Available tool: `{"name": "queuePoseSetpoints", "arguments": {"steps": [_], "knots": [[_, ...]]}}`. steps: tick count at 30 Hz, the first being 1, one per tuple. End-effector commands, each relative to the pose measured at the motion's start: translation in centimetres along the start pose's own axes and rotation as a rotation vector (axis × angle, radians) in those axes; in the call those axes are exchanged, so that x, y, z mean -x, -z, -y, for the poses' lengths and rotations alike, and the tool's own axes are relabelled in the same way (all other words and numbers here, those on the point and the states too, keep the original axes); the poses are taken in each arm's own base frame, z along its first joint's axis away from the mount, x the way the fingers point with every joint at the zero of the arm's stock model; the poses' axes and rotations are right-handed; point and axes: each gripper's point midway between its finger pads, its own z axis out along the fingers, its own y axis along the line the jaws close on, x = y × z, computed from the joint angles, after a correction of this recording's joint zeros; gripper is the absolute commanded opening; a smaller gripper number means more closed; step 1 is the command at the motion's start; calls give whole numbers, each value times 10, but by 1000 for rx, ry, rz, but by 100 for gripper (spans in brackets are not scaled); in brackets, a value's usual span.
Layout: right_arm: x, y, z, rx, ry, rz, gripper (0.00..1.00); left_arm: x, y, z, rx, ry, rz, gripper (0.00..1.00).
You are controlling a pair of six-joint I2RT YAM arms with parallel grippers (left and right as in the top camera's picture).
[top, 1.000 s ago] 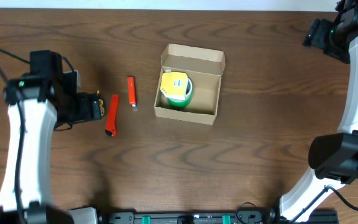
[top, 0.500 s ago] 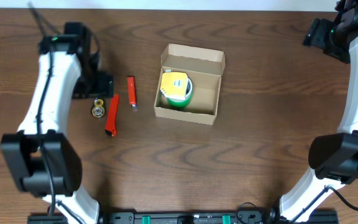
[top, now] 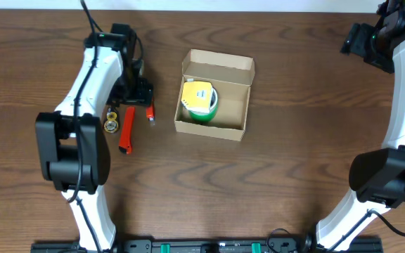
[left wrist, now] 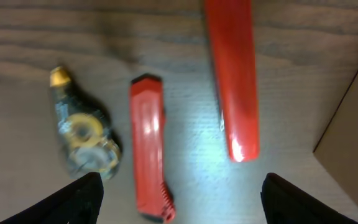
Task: Pack container
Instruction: 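Withdraw right arm and move left gripper toward the red stapler, then lower left gripper onto the red stapler and grasp it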
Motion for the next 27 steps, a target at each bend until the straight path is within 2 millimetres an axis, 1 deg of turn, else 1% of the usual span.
{"name": "queuePoseSetpoints", "arguments": {"steps": [1,7,12,14,16,21,27], "knots": [[-3,-5,-7,9,25,-10,82,8,-7,17,-48,-38,5,82],[-2,-5,-7,10,25,-8,82,19,-17,26,-53,-51,34,82],[-2,-5,-7,10,25,-6,82,18,-32,27,-60,-35,2,81],[-1,-5,-7,11,24,-5,81,18,-38,27,-57,-35,-9,79],[-1,-5,-7,11,24,-5,81,18,-41,27,-57,-33,-12,77],[-1,-5,-7,11,24,-5,81,21,-47,27,-54,-12,-14,77],[-1,-5,-7,10,24,-5,81,22,-51,26,-53,2,-17,64]]}}
